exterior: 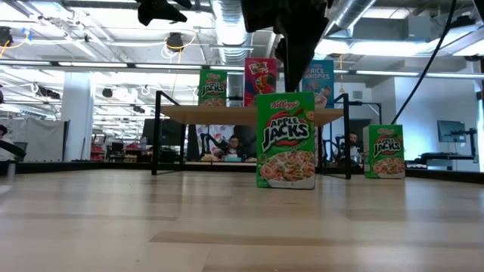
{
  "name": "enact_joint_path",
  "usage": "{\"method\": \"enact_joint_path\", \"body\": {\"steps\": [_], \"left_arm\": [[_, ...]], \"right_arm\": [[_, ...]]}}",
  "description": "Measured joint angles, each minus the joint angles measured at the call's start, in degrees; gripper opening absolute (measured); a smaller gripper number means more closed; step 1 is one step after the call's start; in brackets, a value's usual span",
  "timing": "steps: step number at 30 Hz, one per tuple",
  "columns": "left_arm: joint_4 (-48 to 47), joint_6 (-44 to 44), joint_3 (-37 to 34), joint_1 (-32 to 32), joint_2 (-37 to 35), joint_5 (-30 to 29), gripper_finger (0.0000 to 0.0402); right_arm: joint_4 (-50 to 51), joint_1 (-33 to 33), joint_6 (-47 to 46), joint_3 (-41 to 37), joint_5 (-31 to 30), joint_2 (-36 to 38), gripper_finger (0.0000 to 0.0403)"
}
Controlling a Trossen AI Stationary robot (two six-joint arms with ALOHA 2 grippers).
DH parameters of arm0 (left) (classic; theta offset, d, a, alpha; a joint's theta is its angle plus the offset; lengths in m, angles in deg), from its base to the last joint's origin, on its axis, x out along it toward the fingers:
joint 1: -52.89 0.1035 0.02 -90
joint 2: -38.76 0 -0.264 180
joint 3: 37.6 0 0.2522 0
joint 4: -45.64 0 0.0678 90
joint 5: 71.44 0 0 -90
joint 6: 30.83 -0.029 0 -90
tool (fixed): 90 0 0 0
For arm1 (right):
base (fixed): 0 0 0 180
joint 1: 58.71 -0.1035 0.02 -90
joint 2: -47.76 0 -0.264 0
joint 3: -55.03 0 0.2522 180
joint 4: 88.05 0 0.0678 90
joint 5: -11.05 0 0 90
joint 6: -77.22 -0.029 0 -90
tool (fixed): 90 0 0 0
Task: Stack cereal on shelf
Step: Put the bottom green cereal box on the shelf aligned with the other green cereal box
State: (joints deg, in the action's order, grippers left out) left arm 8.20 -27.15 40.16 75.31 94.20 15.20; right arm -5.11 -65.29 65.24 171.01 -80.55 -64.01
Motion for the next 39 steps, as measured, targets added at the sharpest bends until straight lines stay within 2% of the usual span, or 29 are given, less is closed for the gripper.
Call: {"method": "enact_joint_path", "body": {"steps": [8, 12, 26, 32, 39], "left_arm": [[0.0, -0.01, 0.0, 0.0, 0.0, 0.0, 0.0213], [0.0, -0.01, 0.0, 0.0, 0.01, -0.02, 0.0213], [0.02, -0.01, 0.0, 0.01, 0.02, -0.06, 0.0213], [0.02, -0.01, 0.0, 0.02, 0.0, -0.35, 0.0213], [0.02, -0.01, 0.0, 0.01, 0.01, -0.44, 0.0213]], "right_arm": [[0.43, -0.01, -1.34, -2.09, 0.6, -0.02, 0.0272], [0.27, 0.04, -1.72, -2.47, 2.82, -0.02, 0.0272], [0.85, 0.65, -1.6, -2.3, 3.31, -0.02, 0.0272], [0.62, 1.13, -1.56, -2.21, 7.67, 0.0, 0.0272], [-0.22, 1.11, -1.58, -2.16, 6.02, -0.12, 0.0272]]}}
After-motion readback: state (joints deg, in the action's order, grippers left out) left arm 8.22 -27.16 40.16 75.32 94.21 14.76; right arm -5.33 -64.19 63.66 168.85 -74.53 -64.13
